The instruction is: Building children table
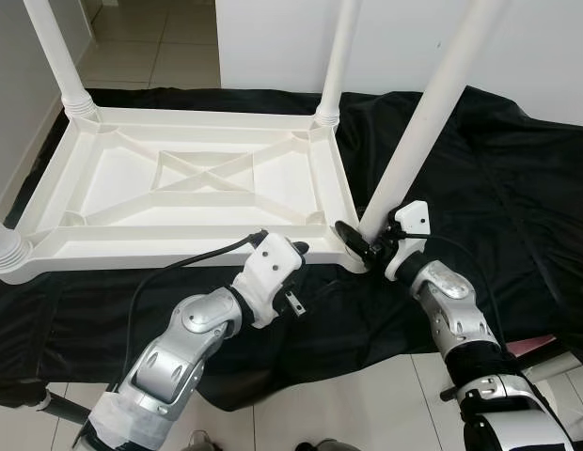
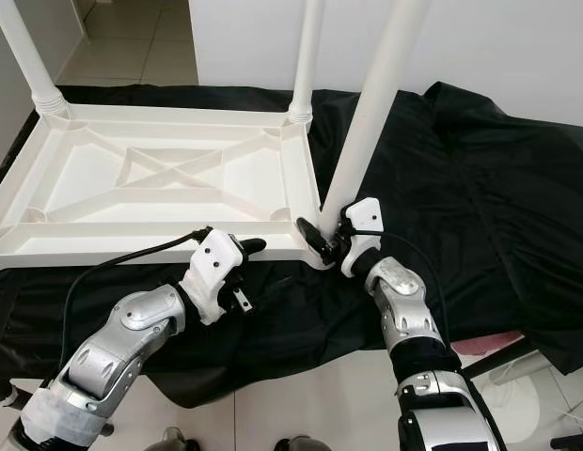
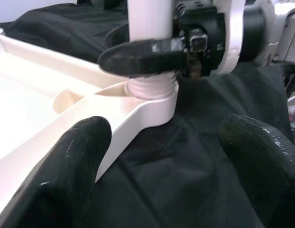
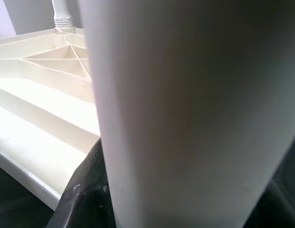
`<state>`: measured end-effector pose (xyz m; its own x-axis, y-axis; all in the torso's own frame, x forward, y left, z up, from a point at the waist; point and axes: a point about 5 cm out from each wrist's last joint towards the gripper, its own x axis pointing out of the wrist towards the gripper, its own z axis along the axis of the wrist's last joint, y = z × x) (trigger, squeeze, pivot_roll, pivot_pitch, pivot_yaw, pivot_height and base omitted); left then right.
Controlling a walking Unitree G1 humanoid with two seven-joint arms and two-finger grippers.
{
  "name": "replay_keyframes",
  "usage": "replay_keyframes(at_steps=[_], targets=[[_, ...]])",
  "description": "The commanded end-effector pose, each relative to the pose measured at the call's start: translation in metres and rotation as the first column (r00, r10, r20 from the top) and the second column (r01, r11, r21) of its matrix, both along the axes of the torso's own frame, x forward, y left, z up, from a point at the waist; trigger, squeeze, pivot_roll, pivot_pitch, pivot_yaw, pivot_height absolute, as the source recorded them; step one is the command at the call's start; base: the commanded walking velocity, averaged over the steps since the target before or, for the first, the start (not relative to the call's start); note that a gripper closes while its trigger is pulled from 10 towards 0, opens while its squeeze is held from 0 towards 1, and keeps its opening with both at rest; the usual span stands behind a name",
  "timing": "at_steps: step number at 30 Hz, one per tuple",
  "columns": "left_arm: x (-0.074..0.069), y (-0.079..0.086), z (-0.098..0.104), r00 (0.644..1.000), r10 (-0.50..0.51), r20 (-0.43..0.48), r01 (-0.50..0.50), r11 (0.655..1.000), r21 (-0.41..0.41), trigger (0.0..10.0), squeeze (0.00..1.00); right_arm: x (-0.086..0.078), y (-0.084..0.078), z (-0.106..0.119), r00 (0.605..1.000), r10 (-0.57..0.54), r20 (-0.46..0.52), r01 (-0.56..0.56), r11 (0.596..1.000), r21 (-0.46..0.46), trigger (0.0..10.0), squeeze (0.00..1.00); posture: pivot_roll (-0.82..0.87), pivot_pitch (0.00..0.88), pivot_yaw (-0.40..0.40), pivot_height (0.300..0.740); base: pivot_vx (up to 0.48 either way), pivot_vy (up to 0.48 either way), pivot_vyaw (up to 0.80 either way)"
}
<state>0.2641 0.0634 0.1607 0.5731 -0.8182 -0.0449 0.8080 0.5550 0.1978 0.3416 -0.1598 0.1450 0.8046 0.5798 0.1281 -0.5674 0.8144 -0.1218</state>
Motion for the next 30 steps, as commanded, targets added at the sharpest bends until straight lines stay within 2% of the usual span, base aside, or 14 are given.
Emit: replay_keyframes(at_steps=[1,3,4,11,16,18,20,22,23,24,25,26,28,30], targets=[[-0.004,-0.006,-0.002,0.992,-0.120,-0.024,0.120,0.993,0.020,10.0,0.00,-0.004,-0.001,-0.010,0.999,0.020,-0.027,-0.021,1.000,-0.021,0.0,0.00,0.00,0.035,-0.072,0.740,0.000,0.000,0.00],[-0.004,-0.006,-0.002,0.992,-0.121,-0.024,0.122,0.992,0.020,10.0,0.00,-0.006,-0.002,-0.012,0.999,0.019,-0.031,-0.019,1.000,-0.018,0.0,0.00,0.00,0.033,-0.073,0.740,0.000,0.000,0.00],[-0.005,-0.007,-0.002,0.992,-0.124,-0.023,0.124,0.992,0.021,10.0,0.00,-0.009,-0.003,-0.016,0.999,0.010,-0.033,-0.011,1.000,-0.012,10.0,0.00,0.00,0.030,-0.074,0.740,0.000,0.000,0.00],[-0.006,-0.007,-0.004,0.992,-0.126,-0.027,0.127,0.992,0.024,10.0,0.00,-0.014,-0.002,-0.021,0.997,-0.059,-0.041,0.059,0.998,-0.006,10.0,0.00,0.00,0.028,-0.082,0.740,0.000,0.000,0.00],[-0.005,-0.006,-0.004,0.993,-0.119,-0.027,0.120,0.993,0.023,10.0,0.00,-0.016,-0.003,-0.024,0.984,-0.168,-0.061,0.170,0.985,0.027,10.0,0.00,0.00,0.023,-0.088,0.740,0.000,0.000,0.00],[-0.005,-0.006,-0.004,0.993,-0.118,-0.026,0.118,0.993,0.024,10.0,0.00,-0.015,-0.004,-0.025,0.971,-0.220,-0.092,0.226,0.973,0.055,10.0,0.00,0.00,0.020,-0.090,0.740,0.000,0.000,0.00],[-0.005,-0.005,-0.005,0.993,-0.113,-0.025,0.114,0.993,0.025,10.0,0.00,-0.015,-0.003,-0.026,0.927,-0.340,-0.160,0.358,0.928,0.103,10.0,0.00,0.00,0.013,-0.092,0.740,0.000,0.000,0.00],[-0.005,-0.005,-0.005,0.993,-0.113,-0.025,0.114,0.993,0.025,10.0,0.00,-0.015,-0.003,-0.026,0.927,-0.340,-0.160,0.358,0.928,0.103,10.0,0.00,0.00,0.013,-0.092,0.740,0.000,0.000,0.00],[-0.005,-0.004,-0.005,0.994,-0.111,-0.024,0.112,0.993,0.026,10.0,0.00,-0.017,-0.002,-0.027,0.901,-0.393,-0.184,0.417,0.901,0.117,10.0,0.00,0.00,0.012,-0.093,0.740,0.000,0.000,0.00],[-0.005,-0.004,-0.005,0.994,-0.111,-0.024,0.112,0.993,0.026,10.0,0.00,-0.017,-0.002,-0.027,0.901,-0.393,-0.184,0.417,0.901,0.117,10.0,0.00,0.00,0.012,-0.093,0.740,0.000,0.000,0.00],[-0.005,-0.004,-0.005,0.994,-0.110,-0.024,0.110,0.994,0.026,10.0,0.00,-0.020,0.001,-0.030,0.870,-0.449,-0.202,0.479,0.868,0.130,10.0,0.00,0.01,0.010,-0.093,0.740,0.000,0.000,0.00],[-0.005,-0.004,-0.005,0.994,-0.108,-0.023,0.109,0.994,0.027,10.0,0.00,-0.026,0.007,-0.033,0.814,-0.542,-0.209,0.573,0.807,0.143,10.0,0.00,0.01,0.001,-0.097,0.740,0.000,0.000,0.00],[-0.005,-0.004,-0.005,0.994,-0.108,-0.023,0.109,0.994,0.027,10.0,0.00,-0.026,0.007,-0.033,0.814,-0.542,-0.209,0.573,0.807,0.143,10.0,0.00,0.01,0.001,-0.097,0.740,0.000,0.000,0.00],[-0.004,-0.004,-0.005,0.994,-0.107,-0.021,0.107,0.994,0.027,10.0,0.00,-0.035,0.016,-0.039,0.720,-0.654,-0.231,0.691,0.706,0.156,10.0,0.00,0.02,0.000,-0.097,0.740,0.000,0.000,0.00]])
